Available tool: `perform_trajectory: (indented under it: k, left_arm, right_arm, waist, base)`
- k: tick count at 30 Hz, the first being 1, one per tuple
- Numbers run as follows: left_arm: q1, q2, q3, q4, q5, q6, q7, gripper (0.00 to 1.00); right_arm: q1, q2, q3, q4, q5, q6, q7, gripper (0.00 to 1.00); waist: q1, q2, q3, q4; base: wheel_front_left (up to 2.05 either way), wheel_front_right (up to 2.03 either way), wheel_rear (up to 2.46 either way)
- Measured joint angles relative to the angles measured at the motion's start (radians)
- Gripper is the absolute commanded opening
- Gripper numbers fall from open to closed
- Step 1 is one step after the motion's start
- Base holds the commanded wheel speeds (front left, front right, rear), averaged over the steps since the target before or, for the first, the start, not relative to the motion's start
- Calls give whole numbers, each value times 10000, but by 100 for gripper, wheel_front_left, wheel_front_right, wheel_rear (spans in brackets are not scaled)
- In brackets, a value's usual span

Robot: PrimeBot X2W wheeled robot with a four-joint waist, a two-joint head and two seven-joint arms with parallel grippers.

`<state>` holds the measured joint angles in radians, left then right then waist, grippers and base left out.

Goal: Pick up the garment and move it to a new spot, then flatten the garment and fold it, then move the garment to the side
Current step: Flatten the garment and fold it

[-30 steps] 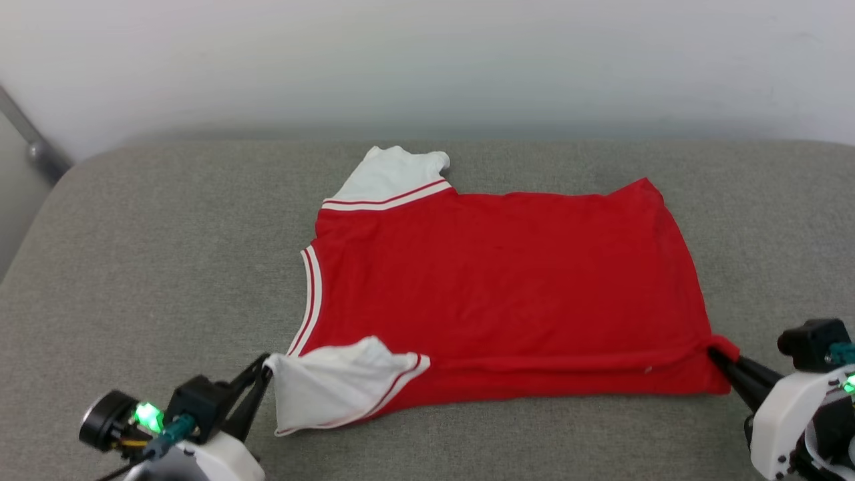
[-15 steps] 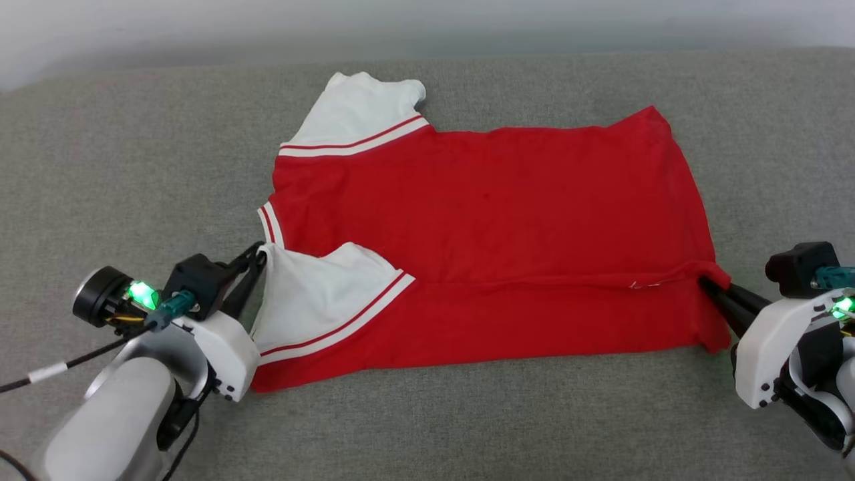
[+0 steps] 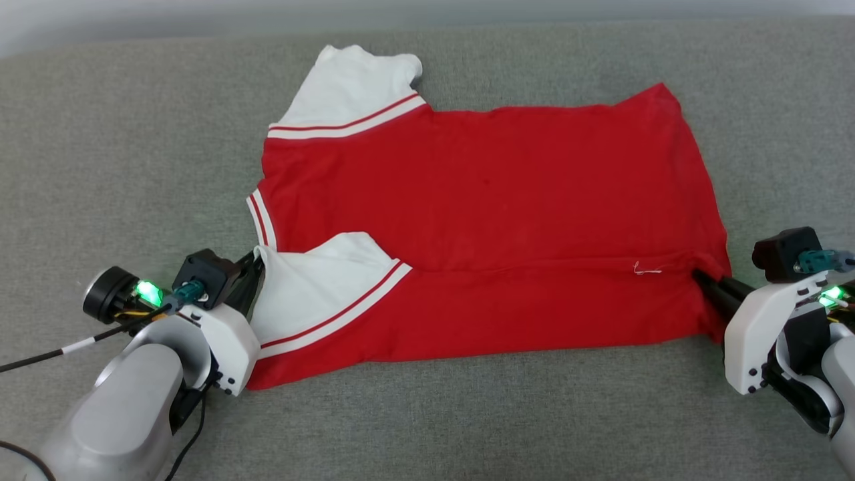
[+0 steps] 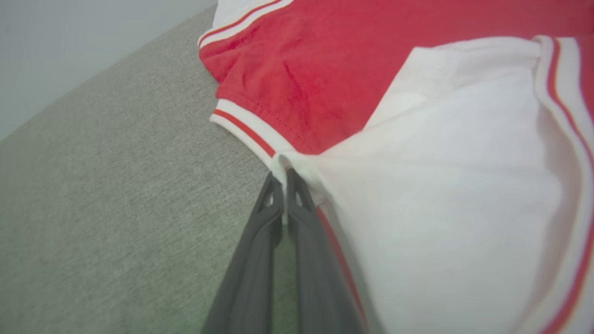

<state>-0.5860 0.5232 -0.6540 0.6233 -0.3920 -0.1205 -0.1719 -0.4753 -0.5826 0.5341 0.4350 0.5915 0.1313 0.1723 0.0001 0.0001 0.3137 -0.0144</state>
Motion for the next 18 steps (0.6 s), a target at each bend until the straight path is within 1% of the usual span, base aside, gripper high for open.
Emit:
perform_trajectory:
  k: [1,2,3,4,8,11,15,18]
  left_arm:
    - [-14,-31,-56,163,-19,-17,-82,0]
    - [-31,-58,-125,303,-69,-27,-165,31]
    - [-40,-65,-173,420,-81,-29,-224,87]
    - [-46,-56,-199,502,-82,-33,-313,100]
    - [-162,56,-194,470,-257,-44,-290,100]
    - [-348,426,-224,159,-276,-71,186,100]
    - [-683,878,-332,-571,-625,-79,1540,100]
    - [-952,1108,-564,-1304,-1338,-84,3033,100]
  right_arm:
    - [9,15,19,33,33,-2,-44,14]
    - [29,17,31,56,88,-2,-61,34]
    - [66,15,59,52,142,-2,-69,50]
    - [116,2,75,13,194,-2,-92,100]
    - [437,-159,-40,-224,343,-2,-244,100]
    - [697,-290,-203,-405,360,-2,-313,100]
    - [974,-424,-428,-570,336,0,-307,100]
    - [1149,-435,-571,-700,316,-2,-244,100]
  waist:
    - [0,0,-81,5]
    - [0,0,-174,11]
    - [0,0,-282,19]
    - [0,0,-398,28]
    - [0,0,-916,86]
    - [-1,0,-1276,146]
    - [-1,0,-1621,238]
    - [-1,0,-1757,306]
  base:
    - [0,0,0]
    - [0,0,0]
    - [0,0,0]
    - [0,0,0]
    - [0,0,0]
    - [0,0,0]
    - [0,0,0]
    - [0,0,0]
